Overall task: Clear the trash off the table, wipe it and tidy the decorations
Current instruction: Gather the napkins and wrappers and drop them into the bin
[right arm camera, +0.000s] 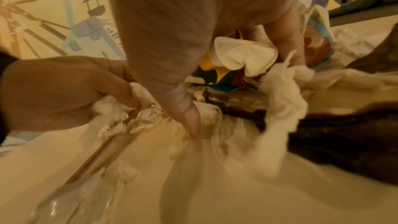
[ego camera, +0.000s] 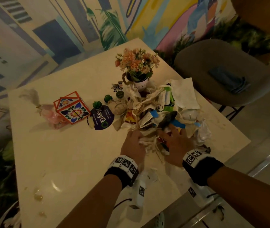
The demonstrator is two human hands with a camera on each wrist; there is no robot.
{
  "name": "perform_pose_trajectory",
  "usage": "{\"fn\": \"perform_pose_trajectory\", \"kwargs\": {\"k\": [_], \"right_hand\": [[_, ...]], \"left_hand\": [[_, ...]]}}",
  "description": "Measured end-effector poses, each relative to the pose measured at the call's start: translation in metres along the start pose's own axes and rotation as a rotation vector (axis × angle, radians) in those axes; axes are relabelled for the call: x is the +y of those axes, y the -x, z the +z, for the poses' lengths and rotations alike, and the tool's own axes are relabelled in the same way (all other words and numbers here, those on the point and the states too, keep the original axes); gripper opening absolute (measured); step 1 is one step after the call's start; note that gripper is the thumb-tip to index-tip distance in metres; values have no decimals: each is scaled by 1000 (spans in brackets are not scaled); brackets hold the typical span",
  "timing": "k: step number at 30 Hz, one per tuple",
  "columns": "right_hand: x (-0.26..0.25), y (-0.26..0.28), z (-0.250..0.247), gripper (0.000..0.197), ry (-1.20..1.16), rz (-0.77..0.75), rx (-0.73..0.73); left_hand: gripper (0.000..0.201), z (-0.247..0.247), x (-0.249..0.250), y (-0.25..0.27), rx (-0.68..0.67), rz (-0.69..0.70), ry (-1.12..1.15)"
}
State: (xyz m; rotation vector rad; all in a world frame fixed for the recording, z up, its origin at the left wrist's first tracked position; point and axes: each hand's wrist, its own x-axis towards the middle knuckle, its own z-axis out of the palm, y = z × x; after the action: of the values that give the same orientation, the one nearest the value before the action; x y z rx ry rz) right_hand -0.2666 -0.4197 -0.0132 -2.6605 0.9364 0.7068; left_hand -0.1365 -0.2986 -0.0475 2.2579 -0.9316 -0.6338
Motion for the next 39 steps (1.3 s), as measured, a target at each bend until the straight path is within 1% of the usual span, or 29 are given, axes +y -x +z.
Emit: {"fn": "perform_pose_trajectory", "kwargs": {"k": [1,3,4,5,6,8,10,11,13,14,15,16,19,21,23,25,26,28,32,36,39], "right_hand": [[0,-2,-2,86,-6,-7,-1],[0,-7,-8,78,-26,-19,15],[0,-9,-11,76,-37,-14,25],[-1,-11,-13,75,-42,-12,34],[-2,-13,-15,73,-42,-15,41],[-6,-15,-16,69,-13,-20,43],[-10,-16,-16,66,21,-27,47],[-12,-15,-16,66,32,-30,50],[-12,-12,-17,66,40,-35,55],[-12,-11,-17,66,31,-39,56],[-11,-9,-19,67,15,-36,58],[-11,-8,-21,68,-13,-34,60],[-9,-6,-33,73,-129,-45,77],[-6,-5,-44,72,-229,-50,103],[-1,-3,-56,75,-397,-24,147],[3,1,-70,77,-568,-24,195],[4,3,-78,69,-630,-43,233],[4,8,-96,44,-714,-100,283],[-8,22,-132,47,-816,-234,311],[-23,34,-147,36,-953,-309,324],[-35,40,-152,29,-1056,-339,336]], "left_hand": [[44,2,1,2,-62,15,-41],[71,12,1,8,-214,91,-247],[78,19,1,10,-255,150,-358],[78,25,1,11,-263,209,-447],[73,30,0,11,-250,236,-479],[59,29,1,9,-180,210,-402],[42,23,3,5,-103,235,-360],[36,19,5,4,-81,264,-353],[35,15,1,1,-44,338,-361],[34,11,-1,2,-63,294,-336],[31,5,-2,2,-69,221,-302],[26,-2,-5,3,-57,156,-263],[10,-27,-7,3,61,-10,-49],[9,-49,-2,4,87,-77,26],[7,-72,5,5,98,-109,95],[6,-92,13,7,140,-126,200],[6,-101,18,7,177,-119,222],[9,-118,28,9,257,-93,275],[11,-146,39,17,366,-48,388],[12,-159,30,28,410,-43,416],[14,-167,17,41,447,-67,449]]}}
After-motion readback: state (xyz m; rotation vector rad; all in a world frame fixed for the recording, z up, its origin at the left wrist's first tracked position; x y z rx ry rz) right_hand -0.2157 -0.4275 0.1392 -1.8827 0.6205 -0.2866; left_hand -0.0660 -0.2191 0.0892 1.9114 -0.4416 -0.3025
